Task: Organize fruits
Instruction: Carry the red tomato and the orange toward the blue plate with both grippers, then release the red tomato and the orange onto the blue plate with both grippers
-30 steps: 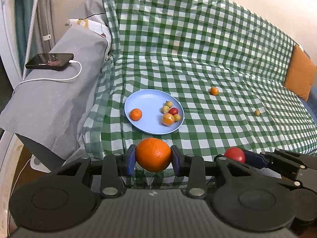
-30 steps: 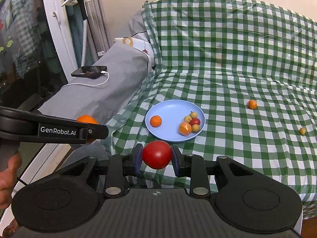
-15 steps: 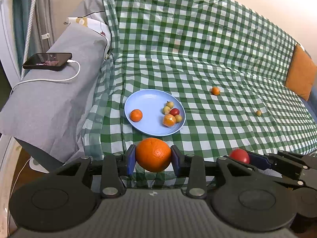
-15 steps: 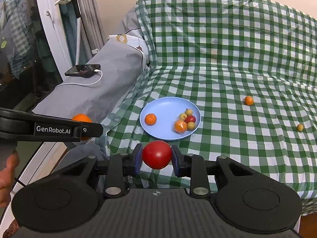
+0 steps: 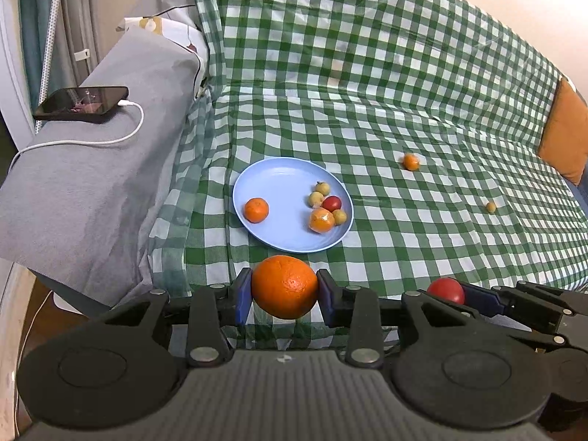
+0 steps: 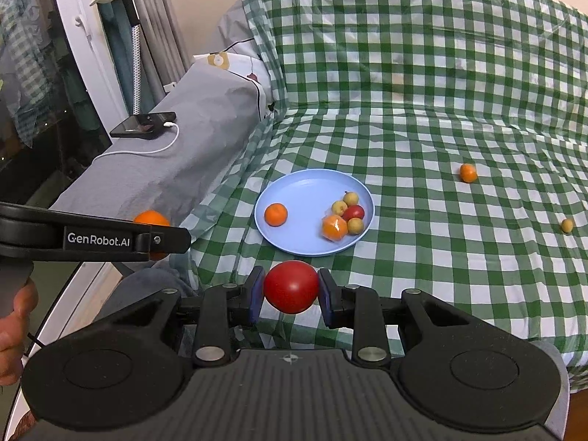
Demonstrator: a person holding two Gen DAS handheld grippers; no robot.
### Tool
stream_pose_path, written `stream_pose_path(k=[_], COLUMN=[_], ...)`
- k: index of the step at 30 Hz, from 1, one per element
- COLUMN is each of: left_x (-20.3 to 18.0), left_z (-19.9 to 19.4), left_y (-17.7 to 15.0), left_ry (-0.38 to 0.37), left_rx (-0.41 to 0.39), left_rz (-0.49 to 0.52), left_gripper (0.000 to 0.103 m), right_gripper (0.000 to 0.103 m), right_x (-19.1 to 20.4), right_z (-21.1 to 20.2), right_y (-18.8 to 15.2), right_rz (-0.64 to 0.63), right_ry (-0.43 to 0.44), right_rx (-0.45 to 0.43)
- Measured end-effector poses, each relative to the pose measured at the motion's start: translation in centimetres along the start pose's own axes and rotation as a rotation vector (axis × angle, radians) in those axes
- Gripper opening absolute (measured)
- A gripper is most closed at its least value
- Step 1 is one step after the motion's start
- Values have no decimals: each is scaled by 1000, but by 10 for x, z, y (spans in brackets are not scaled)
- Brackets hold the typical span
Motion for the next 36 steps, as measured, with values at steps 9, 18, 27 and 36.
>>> stream_pose_path(k=[9, 18, 27, 36], left_x=[3, 0, -4, -3], left_z=[31, 71, 119, 187], left_y=[16, 40, 69, 91], left_ry=[10, 9, 5, 10], left_rx=[45, 92, 95, 140], left_rz=[4, 11, 51, 78], left_gripper=[40, 40, 40, 40], right_gripper=[32, 32, 32, 32], right_x=[-11, -29, -43, -55], right_z=[27, 61, 104, 163], right_y=[15, 34, 60, 70], right_rz=[27, 53, 38, -62], right_ry=[11, 24, 28, 14], right_rx=[24, 50, 12, 39])
Point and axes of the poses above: each gripper's, at about its wrist camera, not at the fingertips, and z roughly the way its jaws point, x to its left, y to its top, the point moved 5 cm from there along z, roughly the way its jaws point, and after that the axes turned 3 degrees about y, right-handed, at the moved point
